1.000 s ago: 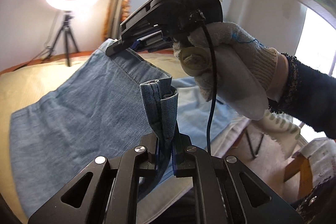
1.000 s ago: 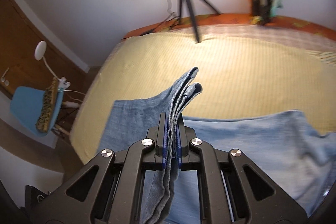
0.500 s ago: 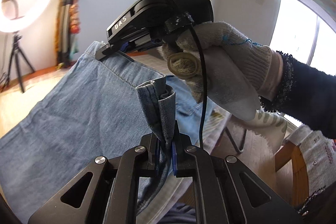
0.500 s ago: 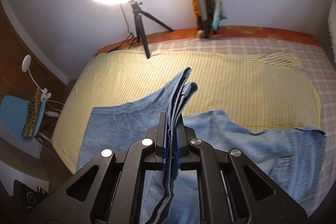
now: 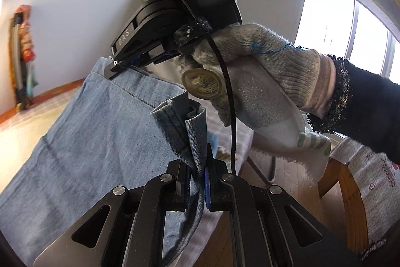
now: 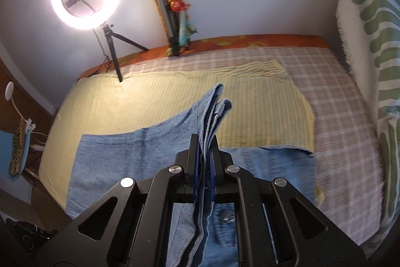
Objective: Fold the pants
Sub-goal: 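Grasp and lift the folded jeans edge with the right tool while the left tool holds the hem, then open both tools and release the folded jeans onto the bed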
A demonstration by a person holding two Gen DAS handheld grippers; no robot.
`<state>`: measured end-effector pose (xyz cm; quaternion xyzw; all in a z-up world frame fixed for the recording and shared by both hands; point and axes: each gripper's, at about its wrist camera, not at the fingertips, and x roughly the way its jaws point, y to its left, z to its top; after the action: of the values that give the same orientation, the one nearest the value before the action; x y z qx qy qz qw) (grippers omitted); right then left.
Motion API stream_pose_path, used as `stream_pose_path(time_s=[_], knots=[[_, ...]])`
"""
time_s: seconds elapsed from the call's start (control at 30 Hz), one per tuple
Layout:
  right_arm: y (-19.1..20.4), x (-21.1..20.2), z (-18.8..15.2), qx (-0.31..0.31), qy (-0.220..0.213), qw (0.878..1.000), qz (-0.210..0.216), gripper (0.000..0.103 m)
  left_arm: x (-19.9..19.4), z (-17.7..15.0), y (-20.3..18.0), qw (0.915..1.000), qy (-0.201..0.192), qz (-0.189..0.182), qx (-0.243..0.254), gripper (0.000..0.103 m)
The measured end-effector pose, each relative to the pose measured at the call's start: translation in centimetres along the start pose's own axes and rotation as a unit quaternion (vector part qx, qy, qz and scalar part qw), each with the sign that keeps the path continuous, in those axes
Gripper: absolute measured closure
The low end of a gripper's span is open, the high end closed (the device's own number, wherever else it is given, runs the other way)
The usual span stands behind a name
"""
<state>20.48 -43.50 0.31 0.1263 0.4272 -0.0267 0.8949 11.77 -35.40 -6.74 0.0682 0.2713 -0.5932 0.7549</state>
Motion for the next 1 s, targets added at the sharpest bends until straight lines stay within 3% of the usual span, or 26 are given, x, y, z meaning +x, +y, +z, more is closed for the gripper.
stream_pose_path(time_s=[0.13,0.53,0.57,0.7,0.8,0.83,0.93,1.0], knots=[[-3.0,-0.5,-0.3,0.014,-0.004,1.0,-0.009,0.096,2.0,0.7,-0.6,0.9997,-0.004,-0.013,0.018,0.096],[-9.6,3.7,-3.0,0.053,0.035,0.998,-0.008,0.096,4.4,0.2,-0.3,0.9978,0.06,-0.021,0.017,0.096],[-9.8,4.1,-3.2,0.051,0.039,0.998,-0.011,0.096,4.5,0.2,-0.3,0.9975,0.065,-0.02,0.017,0.091],[-10.6,5.6,-3.9,0.056,0.052,0.997,-0.017,0.096,3.7,0.0,-0.8,0.9963,0.079,-0.018,0.03,0.086],[-10.6,6.6,-4.5,0.046,0.063,0.997,-0.029,0.096,2.2,0.0,-0.1,0.9966,0.08,-0.014,0.013,0.077],[-10.7,6.7,-4.6,0.044,0.066,0.996,-0.037,0.095,1.3,0.0,0.4,0.9969,0.078,-0.009,0.005,0.077],[-10.6,6.4,-4.6,0.036,0.064,0.995,-0.069,0.077,-1.3,-0.2,2.0,0.9972,0.074,0.012,-0.01,0.077],[-10.5,5.7,-4.5,0.028,0.056,0.993,-0.096,0.073,-2.9,-0.3,2.8,0.9967,0.072,0.033,-0.019,0.077]])
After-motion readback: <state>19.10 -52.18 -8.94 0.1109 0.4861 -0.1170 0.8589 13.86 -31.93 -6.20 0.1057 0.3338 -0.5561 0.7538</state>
